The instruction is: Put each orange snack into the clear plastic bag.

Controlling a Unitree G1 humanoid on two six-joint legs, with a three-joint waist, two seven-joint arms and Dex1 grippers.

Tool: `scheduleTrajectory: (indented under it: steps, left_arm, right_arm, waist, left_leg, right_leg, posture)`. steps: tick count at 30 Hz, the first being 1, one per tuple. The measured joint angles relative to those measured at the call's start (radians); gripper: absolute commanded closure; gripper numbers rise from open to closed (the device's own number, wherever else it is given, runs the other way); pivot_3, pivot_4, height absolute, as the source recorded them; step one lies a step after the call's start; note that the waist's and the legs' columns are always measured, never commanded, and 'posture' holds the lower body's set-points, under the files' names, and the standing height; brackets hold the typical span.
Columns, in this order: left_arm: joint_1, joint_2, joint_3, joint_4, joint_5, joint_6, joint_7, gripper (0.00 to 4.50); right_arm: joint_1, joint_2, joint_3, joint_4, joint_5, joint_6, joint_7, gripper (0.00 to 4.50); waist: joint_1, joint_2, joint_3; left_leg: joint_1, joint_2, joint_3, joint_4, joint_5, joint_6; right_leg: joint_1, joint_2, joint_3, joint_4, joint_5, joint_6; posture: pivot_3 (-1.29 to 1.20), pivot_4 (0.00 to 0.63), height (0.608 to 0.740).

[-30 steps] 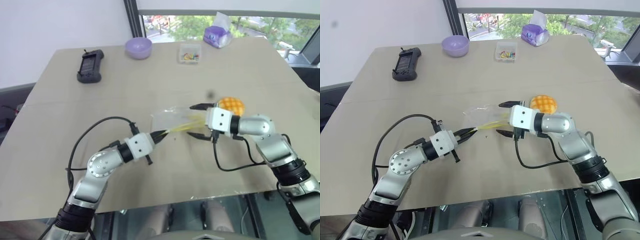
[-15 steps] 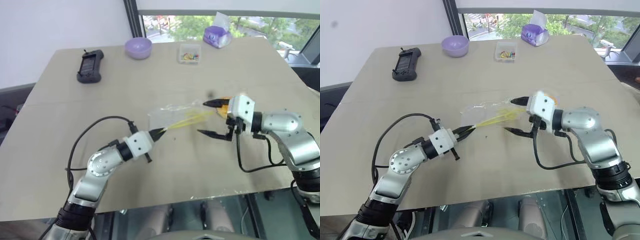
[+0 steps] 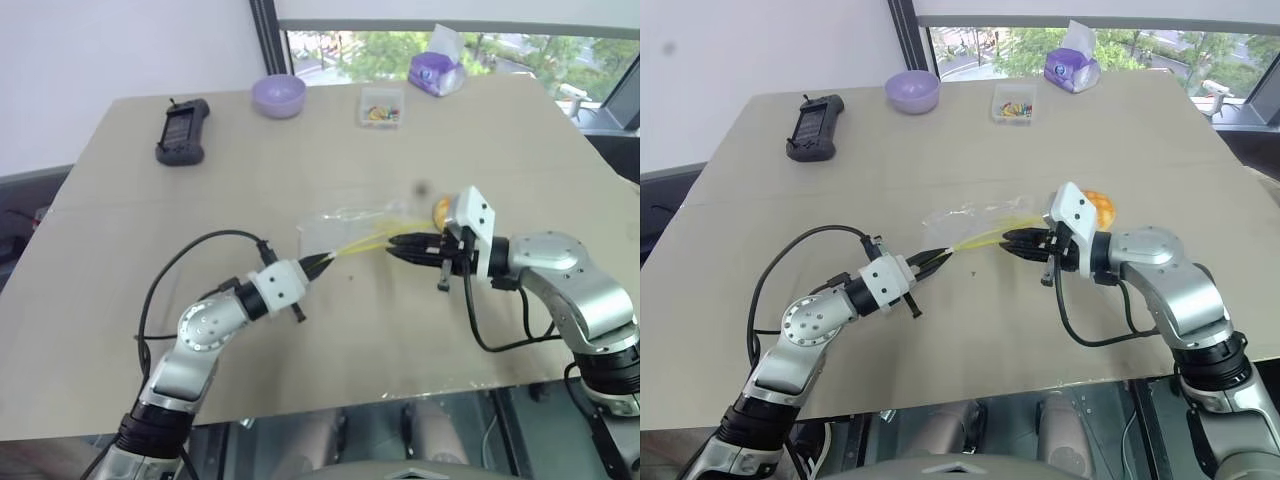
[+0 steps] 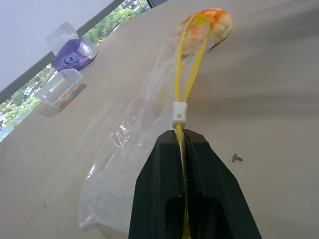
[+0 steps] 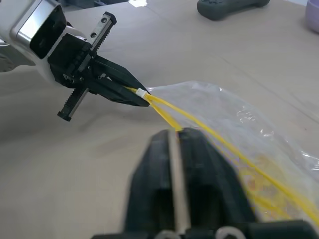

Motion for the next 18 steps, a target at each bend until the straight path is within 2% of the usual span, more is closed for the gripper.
scheduleTrajectory:
  steps: [18]
  left_arm:
    - [-0.005, -0.001, -0.001, 0.004, 0.0, -0.006, -0.001, 4.5]
  right_arm:
    - [-0.06, 0.051, 0.063, 0.061, -0.089, 0.059, -0.119, 4.47]
  waist:
    - [-0.003, 0.0, 0.0]
  left_leg:
    - [0.0, 0.0, 0.0, 0.0, 0.0, 0.0]
  right_leg:
    - [0.0, 0.0, 0.0, 0.0, 0.0, 0.0]
  posture:
    - [0.0, 0.15, 0.736]
